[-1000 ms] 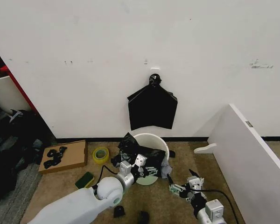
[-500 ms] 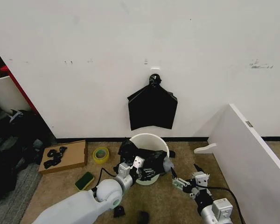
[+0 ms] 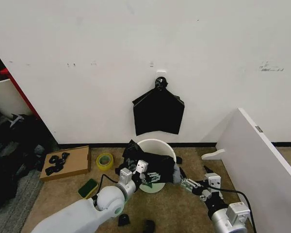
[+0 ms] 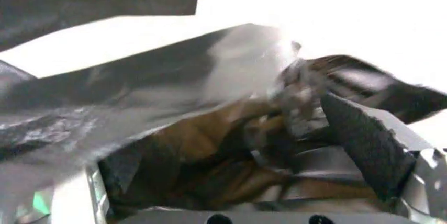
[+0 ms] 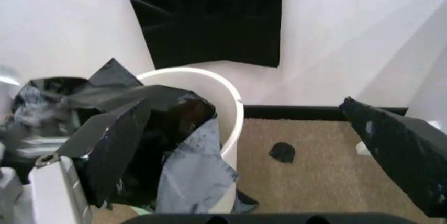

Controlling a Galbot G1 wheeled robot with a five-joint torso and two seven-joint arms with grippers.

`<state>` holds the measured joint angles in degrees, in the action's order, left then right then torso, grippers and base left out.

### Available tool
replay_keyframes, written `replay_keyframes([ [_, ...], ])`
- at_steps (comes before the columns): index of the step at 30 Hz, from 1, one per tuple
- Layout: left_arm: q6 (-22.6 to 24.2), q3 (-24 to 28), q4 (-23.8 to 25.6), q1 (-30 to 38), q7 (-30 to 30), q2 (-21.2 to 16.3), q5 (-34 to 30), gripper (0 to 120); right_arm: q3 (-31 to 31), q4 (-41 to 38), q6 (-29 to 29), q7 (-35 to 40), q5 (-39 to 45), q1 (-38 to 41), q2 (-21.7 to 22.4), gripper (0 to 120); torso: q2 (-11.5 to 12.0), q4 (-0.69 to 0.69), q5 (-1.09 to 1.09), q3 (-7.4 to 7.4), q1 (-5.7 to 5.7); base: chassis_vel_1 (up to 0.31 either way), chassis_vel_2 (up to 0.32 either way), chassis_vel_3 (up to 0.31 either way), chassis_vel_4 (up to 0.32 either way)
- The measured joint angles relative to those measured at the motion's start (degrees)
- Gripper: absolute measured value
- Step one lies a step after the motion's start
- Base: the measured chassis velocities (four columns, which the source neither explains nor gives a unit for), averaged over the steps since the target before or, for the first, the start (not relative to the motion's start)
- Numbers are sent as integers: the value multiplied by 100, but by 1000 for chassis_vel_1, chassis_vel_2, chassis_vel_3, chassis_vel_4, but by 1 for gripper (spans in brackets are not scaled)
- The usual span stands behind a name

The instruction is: Place the garbage bag over the trash bin.

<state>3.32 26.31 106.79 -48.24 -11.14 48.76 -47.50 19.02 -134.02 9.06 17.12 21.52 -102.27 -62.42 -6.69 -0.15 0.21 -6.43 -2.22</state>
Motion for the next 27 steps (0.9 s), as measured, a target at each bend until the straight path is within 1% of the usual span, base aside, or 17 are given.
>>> replay_keyframes([
  [3,0,-38,239,-120,36,-211,2,93,-40,70,19,-3,-5,74,-16,100,0,0,-1,0,0,0,0,0,0],
  [5,-1,-161,481,-353,90,-447,28,93,-62,117,40,-4,-4,144,-31,100,0,1,-2,0,0,0,0,0,0],
  [6,-1,-161,481,-353,90,-447,28,93,-62,117,40,-4,-4,144,-31,100,0,1,-2,0,0,0,0,0,0],
  [9,-29,-412,795,-719,153,-729,91,93,-69,133,53,-10,12,198,-45,100,0,0,-1,0,0,0,0,0,0],
  [10,-48,-571,944,-938,187,-864,129,93,-69,132,71,-13,38,232,-47,100,0,1,-2,0,0,0,0,0,0],
  [11,-53,-638,999,-1017,198,-906,143,93,-69,131,78,-14,54,247,-47,100,0,0,-2,0,0,0,0,0,0],
  [13,-108,-1066,1319,-1501,246,-1114,232,93,-53,89,139,-19,176,354,-30,100,0,1,-1,0,0,0,0,0,0],
  [14,-108,-1066,1319,-1501,246,-1114,232,93,-53,89,139,-19,176,354,-30,100,0,1,-1,0,0,0,0,0,0],
  [17,-170,-1503,1653,-1887,276,-1264,279,93,45,-17,216,-23,318,412,2,100,0,2,0,0,0,0,0,0,0],
  [18,-193,-1652,1751,-2002,287,-1299,287,92,113,-55,239,-25,370,407,13,100,0,-2,-1,0,0,0,0,0,0],
  [20,-244,-2004,1963,-2330,321,-1334,314,92,234,-91,326,-36,524,458,76,100,0,-4,-2,0,0,0,0,0,0],
  [21,-244,-2004,1963,-2330,321,-1334,314,92,234,-91,326,-36,524,458,76,100,0,-4,-2,0,0,0,0,0,0],
  [22,-270,-2291,2108,-2595,343,-1323,343,92,317,-93,414,-43,685,558,162,100,0,-1,1,0,0,0,0,0,0],
  [23,-329,-2548,2213,-2838,345,-1277,404,92,408,-79,528,-54,881,700,272,100,0,1,1,0,0,0,0,0,0],
  [25,-397,-2724,2250,-3005,328,-1213,475,93,591,-40,763,-123,1169,854,416,100,0,4,1,0,0,0,0,0,0],
  [26,-461,-2826,2229,-3068,281,-1145,508,93,846,-22,1141,-262,1448,915,545,100,0,5,1,0,0,0,0,0,0],
  [27,-511,-2923,2191,-3127,239,-1056,537,93,1042,5,1547,-390,1697,992,673,100,0,-4,-1,0,0,0,0,0,0],
])
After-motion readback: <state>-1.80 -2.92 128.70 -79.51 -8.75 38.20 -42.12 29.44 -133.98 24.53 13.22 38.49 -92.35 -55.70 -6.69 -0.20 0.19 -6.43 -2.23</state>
